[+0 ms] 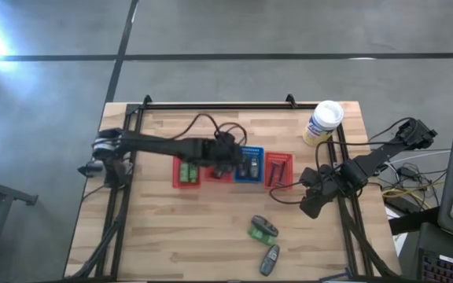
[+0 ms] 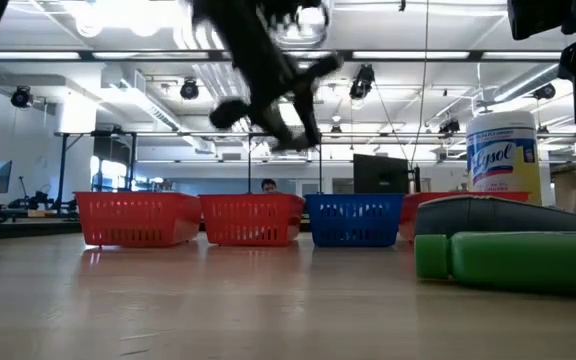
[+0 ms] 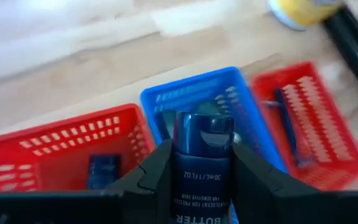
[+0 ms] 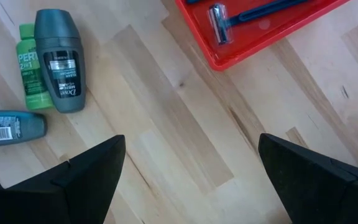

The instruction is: Pick & Place Travel size toiletries

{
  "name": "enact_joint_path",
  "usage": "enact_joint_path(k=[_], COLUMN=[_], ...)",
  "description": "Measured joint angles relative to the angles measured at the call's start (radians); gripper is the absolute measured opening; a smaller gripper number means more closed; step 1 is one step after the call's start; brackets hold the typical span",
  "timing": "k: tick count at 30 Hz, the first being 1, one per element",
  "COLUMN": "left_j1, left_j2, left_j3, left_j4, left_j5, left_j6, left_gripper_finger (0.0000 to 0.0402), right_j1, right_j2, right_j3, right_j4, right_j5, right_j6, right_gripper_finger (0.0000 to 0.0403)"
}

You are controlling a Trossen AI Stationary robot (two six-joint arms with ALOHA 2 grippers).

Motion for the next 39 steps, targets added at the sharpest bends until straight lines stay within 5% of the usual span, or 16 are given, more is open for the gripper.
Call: enact_joint_path(k=[6,12,24,30,39], left_j1=[0.069,0.068,0.067,-0.011,-0.186], left_j2=[0.0,0.0,-0.013,-0.124,-0.214], left_j3=[-0.158,-0.192,-0.191,-0.189,-0.189], left_j4=[0.059,0.065,0.052,0.219,0.319], left_j5=[0.029,0.025,0.022,0.111,0.17], left_j6=[-0.081,-0.077,-0.065,0.3,0.625], left_gripper_finger=[0.0126,0.0133,0.0233,0.0243,0.0241], right_j1=[0.0,0.0,0.0,0.0,0.0], right_j2=[0.0,0.0,0.0,0.0,0.0], right_j3=[0.0,0.0,0.0,0.0,0.0], right_j4=[0.0,0.0,0.0,-0.003,-0.002], right_j5=[0.0,0.0,-0.001,-0.005,-0.014], right_j6=[0.013,0.011,0.005,0.005,0.001], right_gripper_finger=[0.0366,0.0366,0.0366,0.0366,0.0366])
